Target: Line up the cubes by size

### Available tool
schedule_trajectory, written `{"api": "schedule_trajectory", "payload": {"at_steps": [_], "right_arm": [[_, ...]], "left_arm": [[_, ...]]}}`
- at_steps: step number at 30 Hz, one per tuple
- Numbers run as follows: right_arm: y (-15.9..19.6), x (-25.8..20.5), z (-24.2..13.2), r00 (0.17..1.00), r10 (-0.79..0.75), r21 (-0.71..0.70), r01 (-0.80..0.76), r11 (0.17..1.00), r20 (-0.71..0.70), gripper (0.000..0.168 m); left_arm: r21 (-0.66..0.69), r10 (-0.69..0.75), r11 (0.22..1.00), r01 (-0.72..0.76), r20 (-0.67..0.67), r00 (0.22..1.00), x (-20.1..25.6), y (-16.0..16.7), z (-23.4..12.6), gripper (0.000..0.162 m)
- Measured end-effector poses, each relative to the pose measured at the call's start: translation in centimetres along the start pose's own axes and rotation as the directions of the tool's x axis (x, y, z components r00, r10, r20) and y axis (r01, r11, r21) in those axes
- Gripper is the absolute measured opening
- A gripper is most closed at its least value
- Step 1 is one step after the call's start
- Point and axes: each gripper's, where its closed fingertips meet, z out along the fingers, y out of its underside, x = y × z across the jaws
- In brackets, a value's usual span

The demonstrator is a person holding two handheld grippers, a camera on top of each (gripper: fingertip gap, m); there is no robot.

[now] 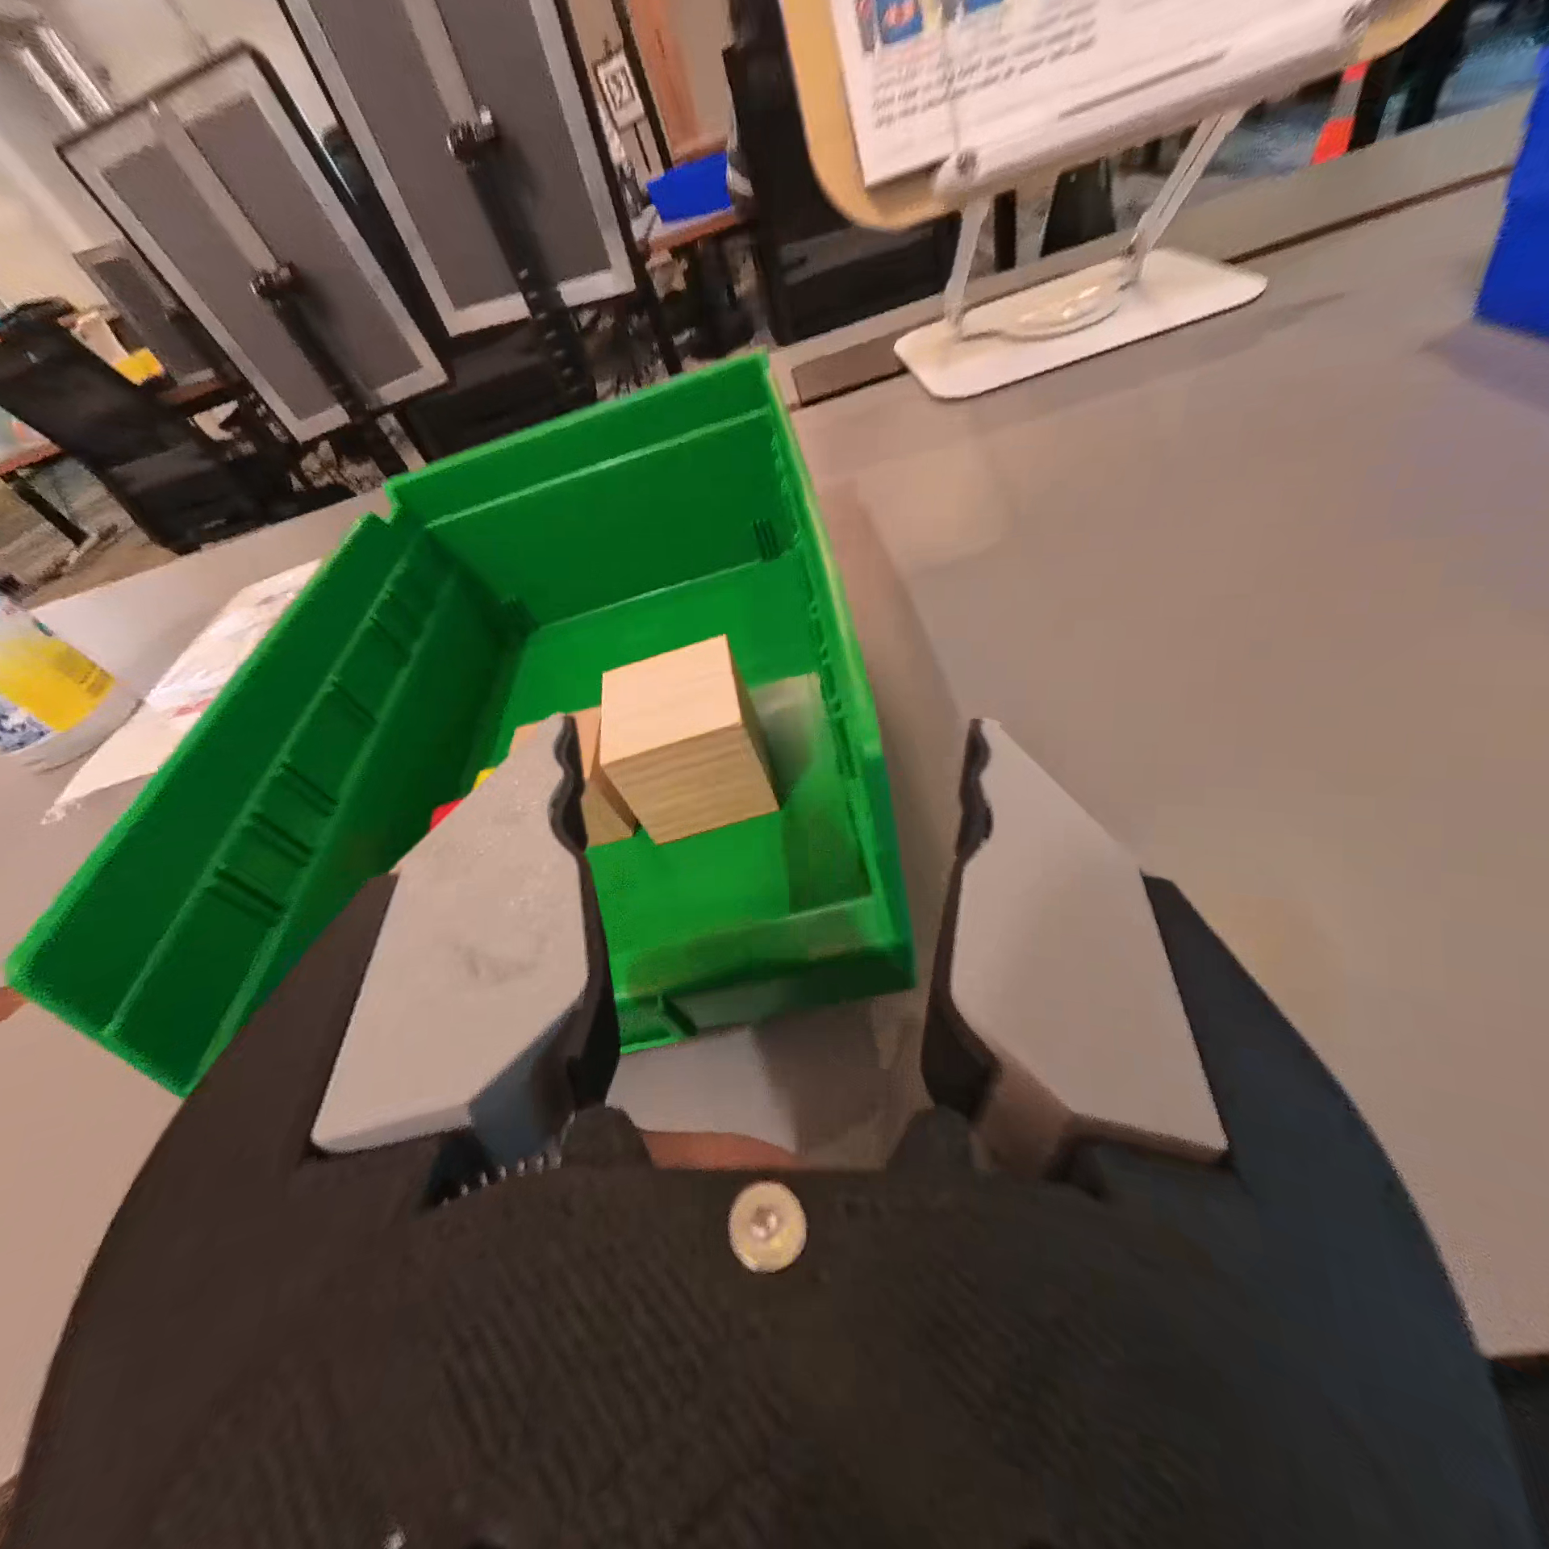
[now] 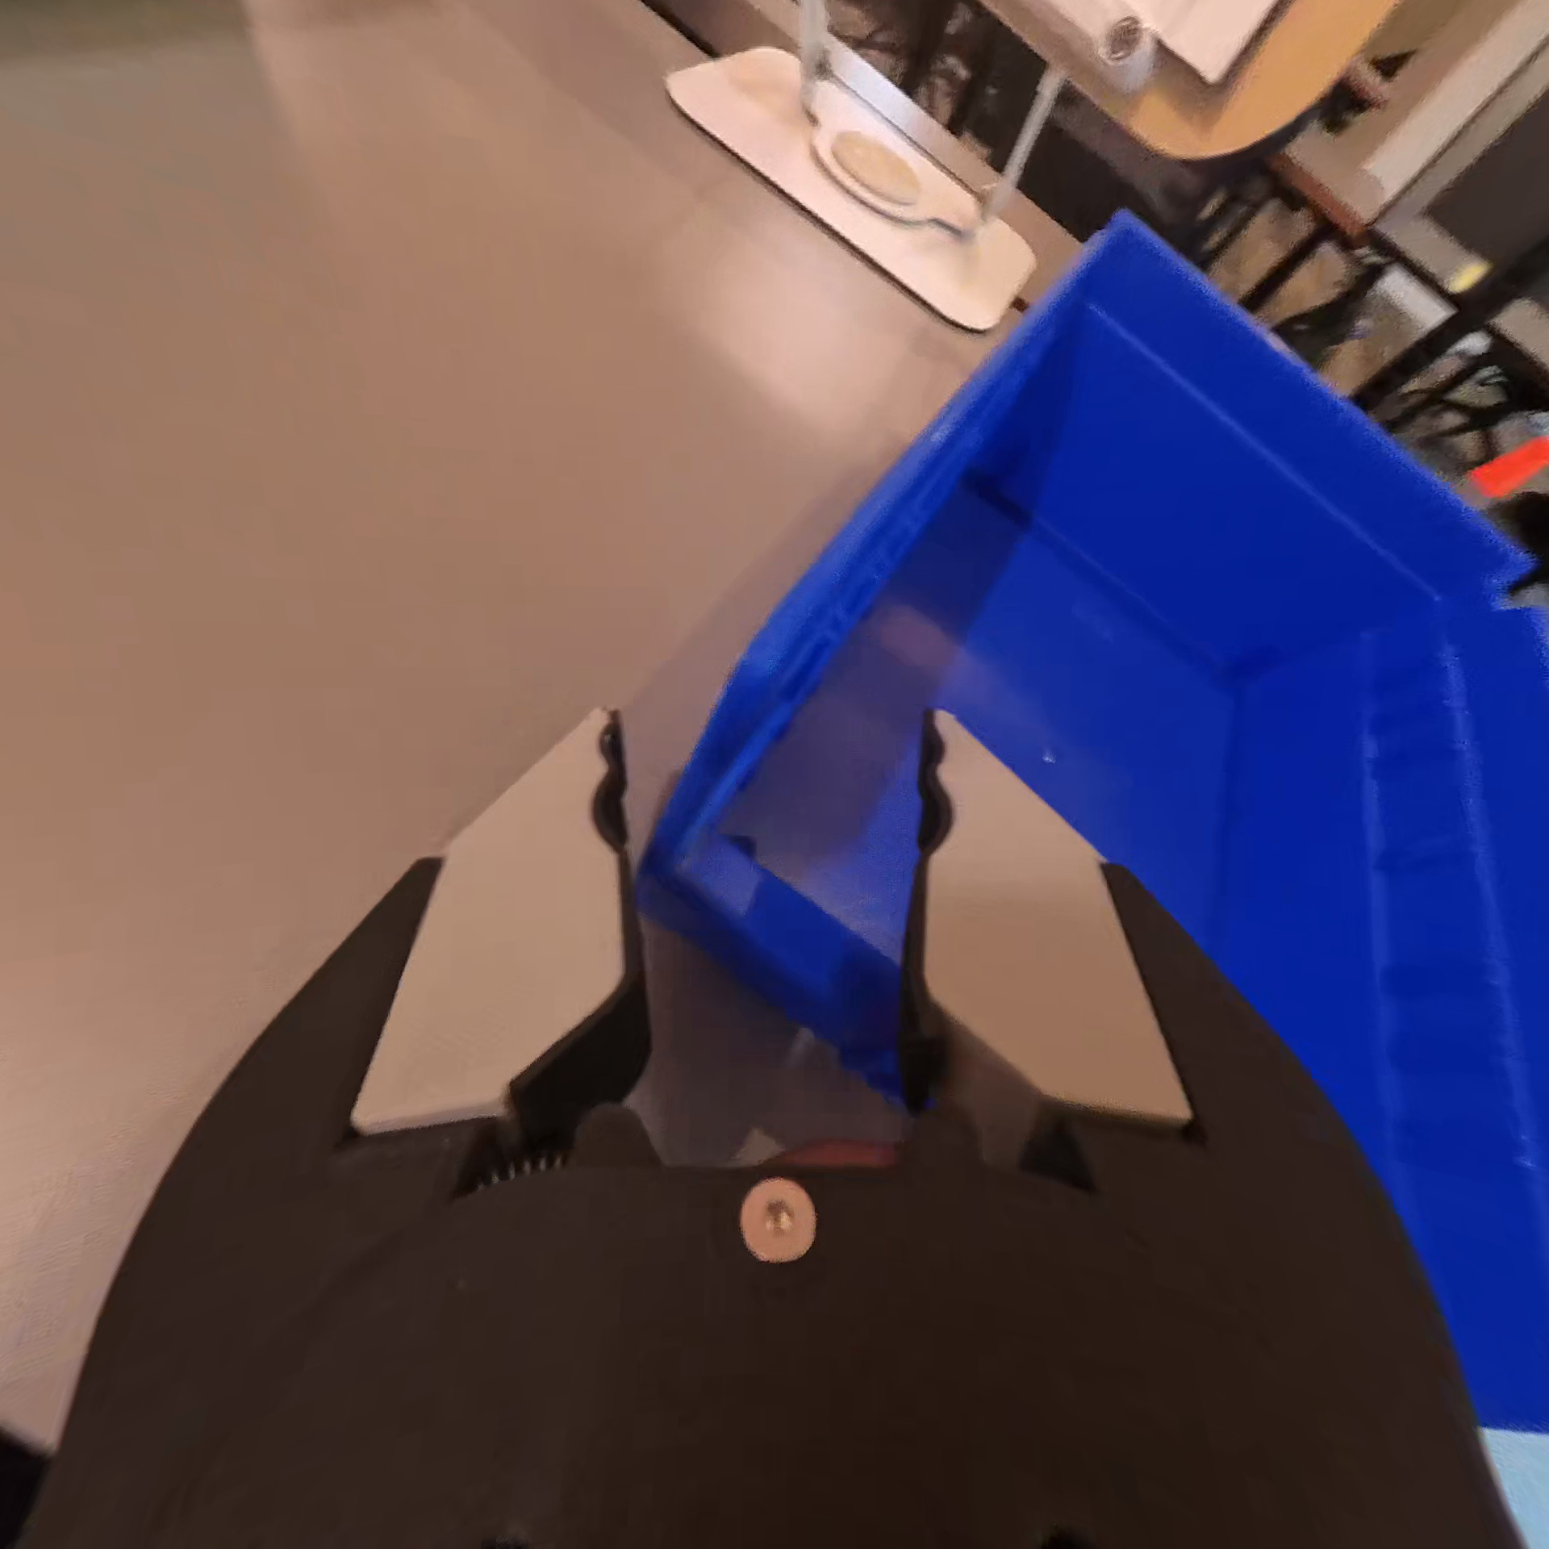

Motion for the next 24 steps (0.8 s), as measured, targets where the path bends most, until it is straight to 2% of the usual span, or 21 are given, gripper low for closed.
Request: {"api": "schedule_trajectory", "payload": {"at_steps": [1, 2, 3, 4, 5, 6, 9, 12, 14, 15, 17, 19, 20, 22, 24], "right_arm": [[0.0, 0.3, 0.0, 1.0, -0.003, 0.008, 0.003, 1.0, -0.002, 0.062], [-0.1, 0.4, -0.2, 1.0, 0.025, 0.012, -0.025, 1.0, 0.019, 0.059], [-0.1, 0.5, -0.4, 0.998, 0.039, 0.015, -0.04, 0.999, 0.048, 0.049], [-0.2, 0.6, -0.8, 0.997, 0.035, 0.02, -0.037, 0.999, 0.066, 0.028], [0.1, 1.3, -1.2, 0.998, 0.032, 0.016, -0.033, 0.999, 0.045, 0.021], [0.5, 2.0, -1.4, 0.999, 0.02, 0.006, -0.02, 1.0, 0.03, 0.017], [2.2, 3.9, -2.0, 0.997, 0.072, -0.015, -0.071, 0.997, 0.031, 0.011], [3.7, 6.1, -2.5, 0.991, 0.134, -0.023, -0.134, 0.991, 0.022, 0.005], [4.3, 6.7, -2.9, 0.986, 0.165, -0.023, -0.164, 0.986, 0.032, 0.004], [4.2, 6.8, -3.2, 0.984, 0.177, -0.009, -0.177, 0.984, 0.034, 0.007], [2.9, 6.8, -4.5, 0.982, 0.187, 0.077, -0.189, 0.979, 0.033, 0.029], [0.3, 6.0, -6.3, 0.983, 0.171, 0.212, -0.182, 0.96, 0.069, 0.04], [-1.4, 5.1, -7.4, 0.982, 0.156, 0.286, -0.18, 0.941, 0.104, 0.051], [-4.4, 2.0, -9.2, 0.972, 0.075, 0.387, -0.16, 0.908, 0.224, 0.048], [-6.7, -0.8, -9.8, 0.954, -0.004, 0.424, -0.13, 0.896, 0.301, 0.059]], "left_arm": [[-0.014, -0.006, 1.0, 0.006, -0.007, 1.0, -0.1, 0.5, 0.6, 0.083], [-0.021, -0.014, 1.0, 0.014, -0.027, 1.0, 0.1, 0.9, 1.1, 0.07], [-0.018, -0.03, 0.999, 0.029, -0.06, 0.998, 0.4, 1.0, 1.4, 0.065], [-0.019, -0.052, 0.999, 0.051, -0.088, 0.995, 0.7, 0.9, 1.7, 0.059], [-0.028, -0.057, 0.998, 0.053, -0.128, 0.99, 1.3, 1.0, 1.9, 0.04], [-0.034, -0.05, 0.998, 0.046, -0.152, 0.987, 1.8, 1.0, 1.9, 0.011], [-0.031, 0.017, 0.999, -0.02, -0.083, 0.996, 1.1, 1.2, 1.9, 0.005], [-0.021, -0.013, 1.0, 0.011, -0.082, 0.997, 1.1, 1.2, 1.8, 0.004], [-0.01, -0.067, 0.998, 0.066, -0.11, 0.992, 1.3, 1.1, 1.6, 0.006], [-0.001, -0.09, 0.996, 0.091, -0.133, 0.987, 1.5, 0.9, 1.4, 0.012], [0.036, -0.129, 0.99, 0.135, -0.129, 0.983, 0.8, 0.1, 0.6, 0.046], [0.081, -0.143, 0.985, 0.152, -0.105, 0.984, -0.9, -1.2, -0.8, 0.072], [0.093, -0.148, 0.983, 0.159, -0.109, 0.983, -1.7, -1.7, -1.5, 0.078], [0.079, -0.162, 0.982, 0.174, -0.135, 0.978, -3.2, -2.3, -2.8, 0.088], [0.053, -0.152, 0.986, 0.16, -0.136, 0.979, -5.0, -2.5, -3.3, 0.098]]}}
